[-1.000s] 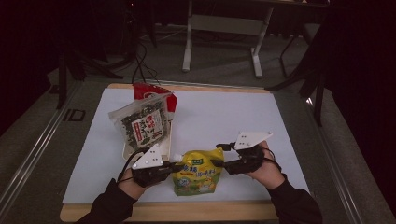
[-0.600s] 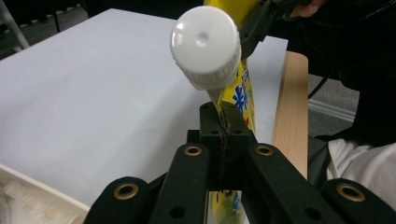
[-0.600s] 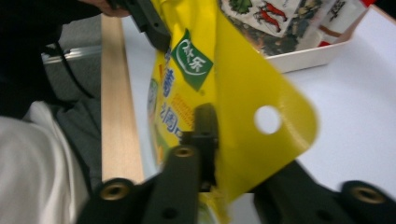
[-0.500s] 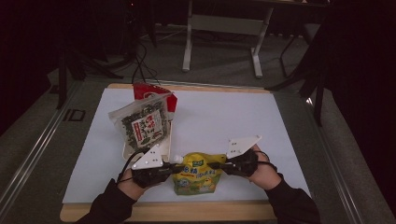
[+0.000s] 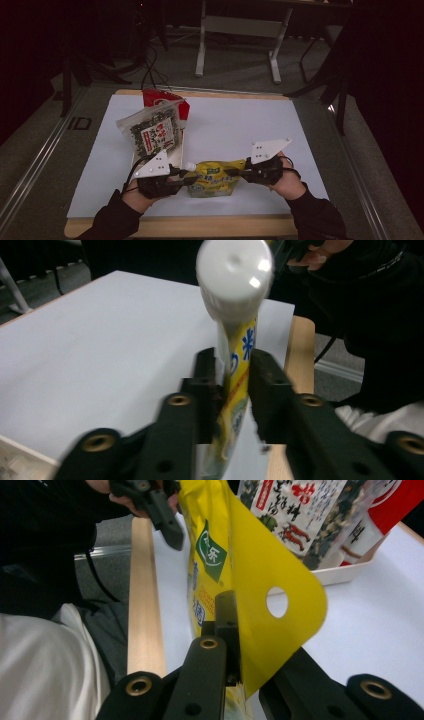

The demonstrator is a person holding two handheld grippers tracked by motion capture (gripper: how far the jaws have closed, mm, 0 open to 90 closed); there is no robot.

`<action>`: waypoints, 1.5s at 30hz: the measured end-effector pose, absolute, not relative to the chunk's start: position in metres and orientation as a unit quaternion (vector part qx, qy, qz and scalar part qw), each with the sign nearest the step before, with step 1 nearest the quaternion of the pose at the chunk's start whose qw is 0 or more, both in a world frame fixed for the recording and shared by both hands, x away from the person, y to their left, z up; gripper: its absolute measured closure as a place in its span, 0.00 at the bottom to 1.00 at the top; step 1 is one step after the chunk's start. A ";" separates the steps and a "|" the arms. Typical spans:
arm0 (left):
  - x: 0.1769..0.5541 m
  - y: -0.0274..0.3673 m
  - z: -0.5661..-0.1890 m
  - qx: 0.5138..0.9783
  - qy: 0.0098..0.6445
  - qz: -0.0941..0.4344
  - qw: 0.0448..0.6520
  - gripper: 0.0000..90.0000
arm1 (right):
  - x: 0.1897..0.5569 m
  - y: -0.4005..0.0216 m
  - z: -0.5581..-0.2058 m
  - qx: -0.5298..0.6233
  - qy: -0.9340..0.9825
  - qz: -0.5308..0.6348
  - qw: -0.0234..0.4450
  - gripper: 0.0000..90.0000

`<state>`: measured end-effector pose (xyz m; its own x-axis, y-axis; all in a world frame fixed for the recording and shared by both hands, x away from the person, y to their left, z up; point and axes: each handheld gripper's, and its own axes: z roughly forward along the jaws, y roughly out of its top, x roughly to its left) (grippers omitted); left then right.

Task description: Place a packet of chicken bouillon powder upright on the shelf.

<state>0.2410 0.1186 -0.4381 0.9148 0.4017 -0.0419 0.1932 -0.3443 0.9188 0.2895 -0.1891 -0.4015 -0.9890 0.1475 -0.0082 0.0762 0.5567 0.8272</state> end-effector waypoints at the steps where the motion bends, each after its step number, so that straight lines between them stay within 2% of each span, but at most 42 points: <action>1: 0.241 0.119 -0.438 0.813 0.186 0.098 0.543 0.79 | 0.289 -0.189 -0.402 0.063 0.881 0.467 0.038 1.00; 2: 0.240 0.119 -0.439 0.809 0.191 0.102 0.547 0.67 | 0.291 -0.190 -0.399 0.065 0.880 0.470 0.038 1.00; 6: 0.238 0.119 -0.442 0.801 0.208 0.115 0.550 0.53 | 0.296 -0.191 -0.394 0.067 0.878 0.472 0.044 1.00; 10: 0.237 0.121 -0.447 0.797 0.218 0.123 0.550 0.42 | 0.301 -0.193 -0.387 0.071 0.877 0.472 0.053 1.00; 11: 0.237 0.121 -0.448 0.795 0.220 0.122 0.551 0.42 | 0.301 -0.193 -0.387 0.071 0.877 0.472 0.053 1.00; 16: 0.232 0.123 -0.452 0.792 0.229 0.123 0.552 0.19 | 0.310 -0.196 -0.376 0.077 0.867 0.488 0.062 1.00; 20: 0.228 0.123 -0.455 0.788 0.230 0.125 0.557 0.16 | 0.313 -0.197 -0.369 0.077 0.865 0.490 0.072 1.00; 22: 0.226 0.121 -0.459 0.789 0.234 0.121 0.556 0.06 | 0.317 -0.195 -0.362 0.076 0.865 0.490 0.080 1.00; 32: 0.214 0.112 -0.479 0.787 0.237 0.110 0.559 0.03 | 0.327 -0.178 -0.346 0.065 0.859 0.500 0.089 1.00; 45: 0.204 0.102 -0.499 0.801 0.226 0.100 0.545 0.03 | 0.336 -0.137 -0.334 0.036 0.849 0.521 0.075 1.00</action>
